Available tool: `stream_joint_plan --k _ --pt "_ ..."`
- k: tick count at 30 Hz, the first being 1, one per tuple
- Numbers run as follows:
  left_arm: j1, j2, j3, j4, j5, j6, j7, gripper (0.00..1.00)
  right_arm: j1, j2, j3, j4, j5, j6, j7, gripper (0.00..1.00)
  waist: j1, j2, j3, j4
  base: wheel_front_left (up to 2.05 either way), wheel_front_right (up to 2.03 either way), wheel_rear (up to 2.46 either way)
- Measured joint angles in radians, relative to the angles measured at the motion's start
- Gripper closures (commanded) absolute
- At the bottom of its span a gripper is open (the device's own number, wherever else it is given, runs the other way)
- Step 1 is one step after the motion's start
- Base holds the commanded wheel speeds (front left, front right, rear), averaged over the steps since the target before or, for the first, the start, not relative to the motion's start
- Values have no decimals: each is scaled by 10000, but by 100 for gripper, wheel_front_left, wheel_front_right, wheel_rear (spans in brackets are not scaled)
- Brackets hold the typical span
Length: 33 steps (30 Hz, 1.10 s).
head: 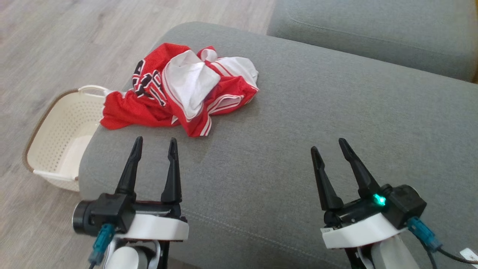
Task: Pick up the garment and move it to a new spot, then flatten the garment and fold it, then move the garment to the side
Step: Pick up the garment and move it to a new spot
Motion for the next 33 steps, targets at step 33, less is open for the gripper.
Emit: stream_joint_plan --k 33 --pt "-10421 1177 2420 9889 -545 -1789 2472 0 -2687 -1455 648 -364 -104 0 -31 0 4 -1 4665 -1068 0 0 0"
